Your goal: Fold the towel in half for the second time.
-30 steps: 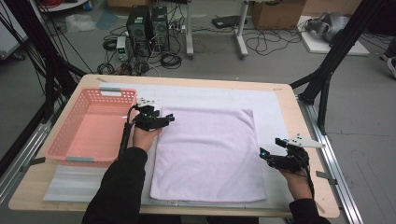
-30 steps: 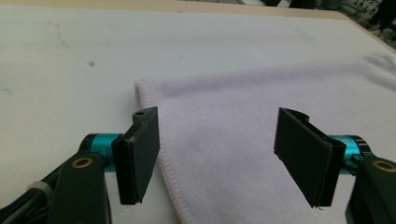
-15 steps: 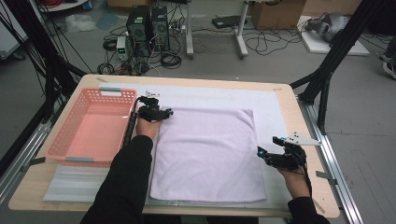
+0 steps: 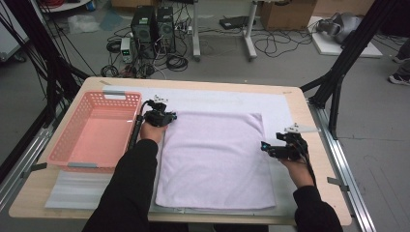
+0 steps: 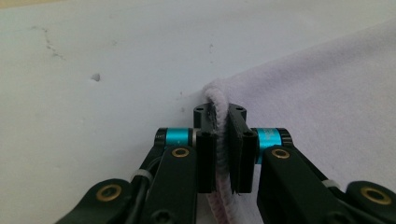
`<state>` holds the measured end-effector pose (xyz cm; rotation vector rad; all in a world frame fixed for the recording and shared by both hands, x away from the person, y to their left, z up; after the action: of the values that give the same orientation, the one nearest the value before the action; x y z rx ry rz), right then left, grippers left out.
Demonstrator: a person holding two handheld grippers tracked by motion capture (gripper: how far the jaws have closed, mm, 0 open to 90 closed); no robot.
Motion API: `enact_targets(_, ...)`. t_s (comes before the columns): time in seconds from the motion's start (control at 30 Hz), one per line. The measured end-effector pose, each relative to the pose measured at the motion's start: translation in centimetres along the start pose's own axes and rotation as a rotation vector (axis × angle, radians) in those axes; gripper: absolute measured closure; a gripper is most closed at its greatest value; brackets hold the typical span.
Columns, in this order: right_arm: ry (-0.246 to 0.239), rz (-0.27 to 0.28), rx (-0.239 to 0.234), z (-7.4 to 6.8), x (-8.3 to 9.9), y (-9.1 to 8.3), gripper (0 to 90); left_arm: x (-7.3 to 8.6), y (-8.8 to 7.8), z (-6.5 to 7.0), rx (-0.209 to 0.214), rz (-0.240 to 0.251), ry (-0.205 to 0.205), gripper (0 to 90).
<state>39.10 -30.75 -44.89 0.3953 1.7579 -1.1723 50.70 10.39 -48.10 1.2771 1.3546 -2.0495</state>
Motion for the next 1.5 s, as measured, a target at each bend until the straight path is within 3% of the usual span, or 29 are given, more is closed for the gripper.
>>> enact_targets(0.23,0.042,-0.077,0.004,2.3,-2.4,4.3,19.0,0.0,0.0,-0.1,0.006,0.000,-0.010,83.2)
enact_targets(0.43,0.083,-0.143,0.041,4.0,-2.4,7.4,19.0,0.0,0.0,-0.1,0.003,0.000,-0.009,83.3)
enact_targets(0.53,0.100,-0.137,0.069,4.5,-2.6,8.5,20.4,0.0,0.0,0.0,0.001,-0.002,-0.004,83.3)
enact_targets(0.6,0.102,-0.125,0.081,4.5,-2.9,9.2,30.0,0.0,0.0,0.0,0.002,-0.002,-0.006,83.4)
enact_targets(0.7,0.042,-0.148,0.112,4.1,-3.3,10.0,42.1,0.1,0.0,-0.1,0.007,-0.003,-0.009,83.6)
enact_targets(0.77,0.032,-0.148,0.100,3.9,-3.6,10.1,60.5,0.1,-0.1,-0.1,0.008,-0.003,-0.015,83.6)
enact_targets(0.8,0.027,-0.150,0.075,3.7,-3.7,10.2,73.8,0.1,-0.1,-0.1,0.007,-0.004,-0.014,83.8)
enact_targets(0.83,0.034,-0.158,0.051,3.4,-3.8,10.4,81.4,0.0,-0.1,-0.1,0.006,-0.002,-0.015,84.1)
enact_targets(0.93,0.027,-0.187,0.059,3.4,-4.1,10.5,84.8,-0.1,-0.2,-0.3,-0.004,0.009,-0.040,84.9)
enact_targets(1.03,0.003,-0.153,0.080,3.6,-4.5,10.4,85.3,-0.9,-0.6,-0.5,-0.023,0.068,-0.034,85.1)
enact_targets(1.1,-0.023,-0.103,0.095,3.6,-5.1,10.2,85.4,-1.9,-1.1,-0.6,-0.032,0.116,-0.054,85.1)
enact_targets(1.2,-0.018,-0.007,0.109,3.7,-6.3,9.6,85.4,-2.9,-2.0,-0.8,-0.028,0.196,-0.066,85.0)
enact_targets(1.27,-0.012,0.028,0.099,3.7,-7.0,9.1,85.3,-3.0,-2.3,-0.6,-0.015,0.197,-0.059,84.9)
enact_targets(1.43,-0.043,0.038,0.082,3.2,-7.4,8.0,85.2,-3.3,-3.3,0.2,0.001,0.182,-0.055,84.8)
enact_targets(1.5,-0.031,0.057,0.060,2.9,-7.4,7.5,85.2,-3.5,-3.9,0.7,0.004,0.180,-0.051,84.7)
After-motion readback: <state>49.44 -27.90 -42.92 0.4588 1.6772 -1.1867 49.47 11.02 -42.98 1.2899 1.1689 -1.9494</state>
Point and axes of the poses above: each handheld gripper's, and its own axes: y roughly forward along the jaws, x roughly out of its underside, z roughly to its right, the point moved 5 cm from there along y, roughly forward along the jaws, and after that the axes turned 4 degrees about z, right-handed, at the moved point
